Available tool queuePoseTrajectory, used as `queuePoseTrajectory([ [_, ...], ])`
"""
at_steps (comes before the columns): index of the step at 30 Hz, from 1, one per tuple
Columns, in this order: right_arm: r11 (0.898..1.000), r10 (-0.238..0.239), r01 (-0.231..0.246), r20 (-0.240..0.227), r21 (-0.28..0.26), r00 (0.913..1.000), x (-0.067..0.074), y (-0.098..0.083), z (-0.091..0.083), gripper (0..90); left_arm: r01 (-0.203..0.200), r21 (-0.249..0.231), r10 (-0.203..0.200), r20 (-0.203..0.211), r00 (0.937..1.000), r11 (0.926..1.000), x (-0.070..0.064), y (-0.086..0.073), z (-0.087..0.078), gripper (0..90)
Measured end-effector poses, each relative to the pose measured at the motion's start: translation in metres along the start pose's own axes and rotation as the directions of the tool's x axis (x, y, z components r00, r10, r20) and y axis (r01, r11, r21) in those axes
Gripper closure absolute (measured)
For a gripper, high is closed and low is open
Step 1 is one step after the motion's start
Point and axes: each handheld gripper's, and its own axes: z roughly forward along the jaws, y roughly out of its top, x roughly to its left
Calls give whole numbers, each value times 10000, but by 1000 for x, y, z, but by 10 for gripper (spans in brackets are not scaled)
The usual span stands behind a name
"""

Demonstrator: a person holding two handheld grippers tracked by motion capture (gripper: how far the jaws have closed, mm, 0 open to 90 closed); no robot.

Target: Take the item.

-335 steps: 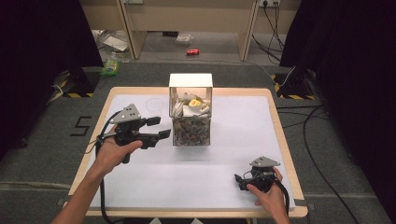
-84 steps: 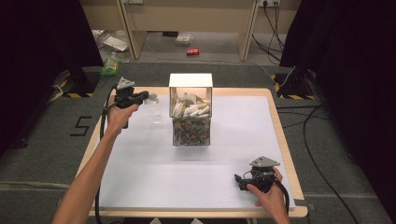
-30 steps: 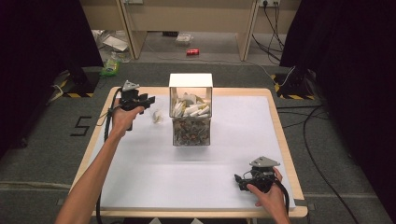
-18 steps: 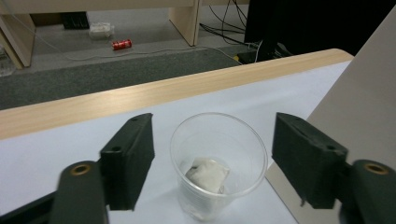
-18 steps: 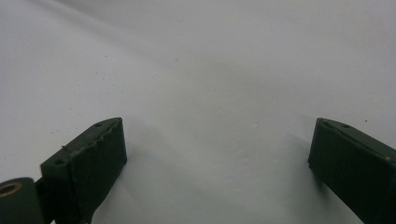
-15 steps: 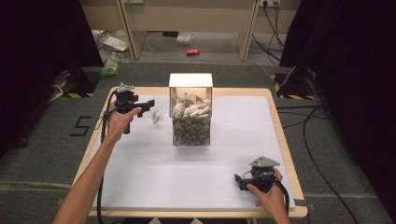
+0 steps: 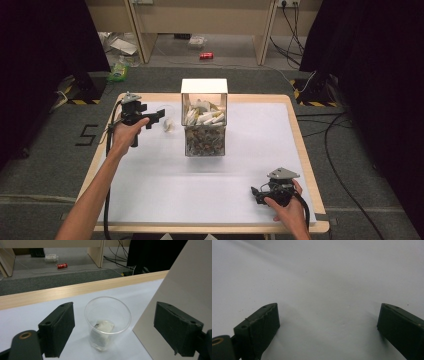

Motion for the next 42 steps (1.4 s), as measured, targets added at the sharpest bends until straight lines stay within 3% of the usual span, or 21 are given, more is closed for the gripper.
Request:
queuePoseTrajectory([
  [13, 10000, 14, -14, 2, 10, 10000, 0, 0, 0, 48, -99, -325, 100, 40, 9999, 9994, -8, -8, -15, 165],
  [42, 10000, 56, -56, 3, -1, 10000, 1, 0, 0, 48, -310, -561, 332, 379, 9987, 9979, -21, -32, -48, 165],
])
